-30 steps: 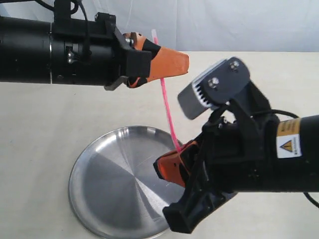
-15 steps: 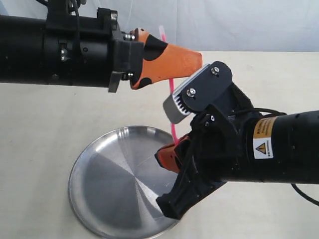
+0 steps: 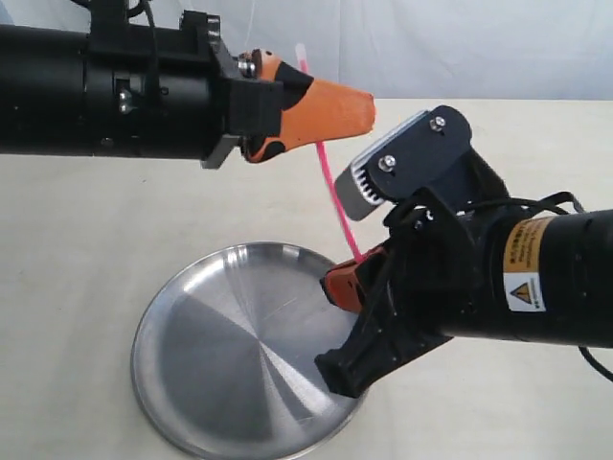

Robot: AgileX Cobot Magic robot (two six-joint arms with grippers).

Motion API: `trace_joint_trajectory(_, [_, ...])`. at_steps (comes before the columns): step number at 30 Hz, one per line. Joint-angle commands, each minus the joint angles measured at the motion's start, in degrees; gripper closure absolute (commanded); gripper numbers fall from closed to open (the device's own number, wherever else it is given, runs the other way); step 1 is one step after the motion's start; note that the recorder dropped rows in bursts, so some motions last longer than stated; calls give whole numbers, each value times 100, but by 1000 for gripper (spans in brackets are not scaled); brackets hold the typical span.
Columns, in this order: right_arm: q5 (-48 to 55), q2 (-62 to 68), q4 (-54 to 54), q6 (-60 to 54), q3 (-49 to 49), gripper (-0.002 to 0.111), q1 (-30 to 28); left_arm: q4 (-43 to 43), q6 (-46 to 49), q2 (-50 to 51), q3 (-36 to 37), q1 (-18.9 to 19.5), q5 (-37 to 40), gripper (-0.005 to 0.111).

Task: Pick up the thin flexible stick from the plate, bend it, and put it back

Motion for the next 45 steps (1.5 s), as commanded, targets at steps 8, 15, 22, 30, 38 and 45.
trace_joint_trajectory(8, [-415, -1108, 677, 15, -88, 109, -49, -99, -19, 34, 52, -166, 183, 107])
trace_joint_trajectory(15, [-395, -226, 199, 15, -88, 109, -49, -203, -12, 24, 52, -785, 270, 107])
trace_joint_trajectory(22, [-483, -310, 854, 1, -88, 109, -49, 635, -256, 24, 52, -871, -644, 107])
trace_joint_trajectory(30, [-597, -1467, 1003, -8, -88, 109, -49, 1275, -651, 34, 52, -871, -1239, 107])
trace_joint_trajectory(38, [-295, -1409, 831, -8, -88, 109, -49, 1021, -651, 34, 52, -871, -1013, 107])
trace_joint_trajectory(45, [-14, -902, 570, 6, -88, 109, -49, 654, -628, 16, 52, -871, -712, 107])
